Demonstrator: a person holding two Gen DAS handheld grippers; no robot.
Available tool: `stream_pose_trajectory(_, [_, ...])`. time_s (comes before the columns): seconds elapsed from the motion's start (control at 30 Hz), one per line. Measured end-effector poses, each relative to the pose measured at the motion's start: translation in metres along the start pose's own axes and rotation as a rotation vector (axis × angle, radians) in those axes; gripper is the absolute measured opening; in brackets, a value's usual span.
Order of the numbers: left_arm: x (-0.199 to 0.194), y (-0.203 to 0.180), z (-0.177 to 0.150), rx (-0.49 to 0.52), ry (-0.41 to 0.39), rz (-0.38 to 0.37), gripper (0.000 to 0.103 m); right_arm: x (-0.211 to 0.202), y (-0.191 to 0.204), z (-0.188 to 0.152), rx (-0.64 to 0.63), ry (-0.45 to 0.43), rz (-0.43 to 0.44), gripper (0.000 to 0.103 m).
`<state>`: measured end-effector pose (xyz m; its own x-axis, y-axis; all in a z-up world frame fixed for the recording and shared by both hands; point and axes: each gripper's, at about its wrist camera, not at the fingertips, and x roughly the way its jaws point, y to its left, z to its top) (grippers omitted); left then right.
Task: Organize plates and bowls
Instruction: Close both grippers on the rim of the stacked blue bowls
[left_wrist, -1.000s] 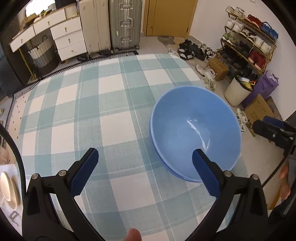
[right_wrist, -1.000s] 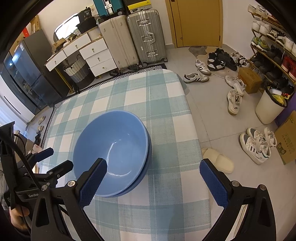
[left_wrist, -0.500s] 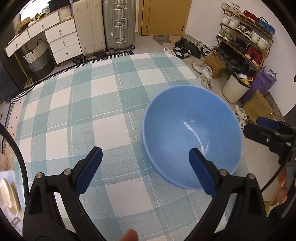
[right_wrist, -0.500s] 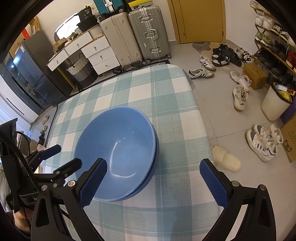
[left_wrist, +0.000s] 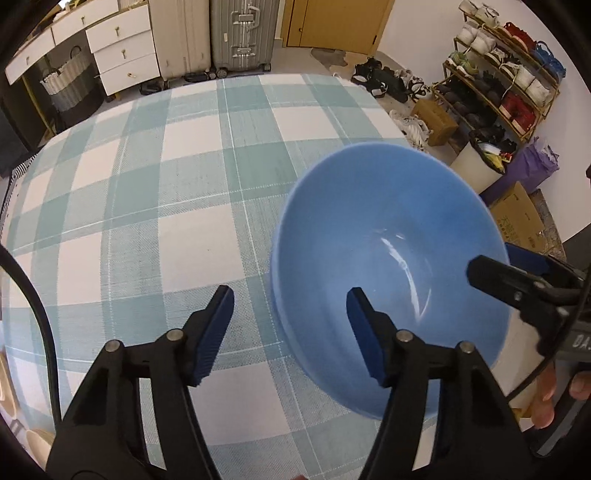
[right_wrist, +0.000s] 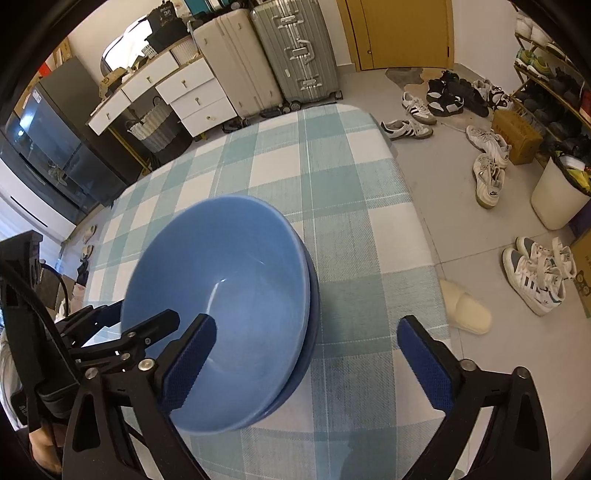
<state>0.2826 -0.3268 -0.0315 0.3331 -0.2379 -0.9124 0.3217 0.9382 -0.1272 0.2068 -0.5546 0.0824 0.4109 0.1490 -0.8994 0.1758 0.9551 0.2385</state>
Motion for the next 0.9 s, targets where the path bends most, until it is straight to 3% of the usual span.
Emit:
stream_pose_trajectory(0.07, [0.007,-0.001,0.001,0.005,0.013,0.001,0.051,0.008,-0.001,0.001,0.009,0.015,0.004,0.084])
stream_pose_trajectory(0.2, [0.018,-0.002,0.002,0.016,0.031,-0.004,0.036,0.023,-0.002,0.004,0.012,0.042,-0.003,0.074])
stream_pose_trajectory(0.23, [0.018,0.000,0.002,0.014,0.029,-0.007,0.026,0.026,-0.002,0.004,0.014,0.047,-0.001,0.071])
stream_pose_trajectory(0.3, [0.020,0.001,0.004,0.008,0.024,-0.014,0.022,0.030,-0.002,0.005,0.014,0.054,0.000,0.063])
stream_pose_trajectory(0.37, [0.021,-0.001,0.005,0.019,0.025,-0.016,0.015,0.033,-0.001,0.005,0.015,0.063,-0.004,0.048])
stream_pose_trajectory(0.53, [0.020,-0.004,0.003,0.023,0.014,0.010,0.015,0.038,-0.002,0.005,0.013,0.083,-0.008,0.035])
stream_pose_trajectory(0.67, [0.021,-0.005,0.003,0.022,0.008,0.008,0.014,0.041,0.001,0.005,0.004,0.095,0.003,0.015])
stream_pose_trajectory(0.77, [0.021,-0.005,0.001,0.025,0.010,0.013,0.013,0.041,0.007,0.003,-0.017,0.083,-0.043,0.014])
stream_pose_trajectory(0.9, [0.019,-0.005,-0.001,0.039,0.018,0.011,0.013,0.040,0.006,0.000,-0.003,0.075,-0.036,0.014])
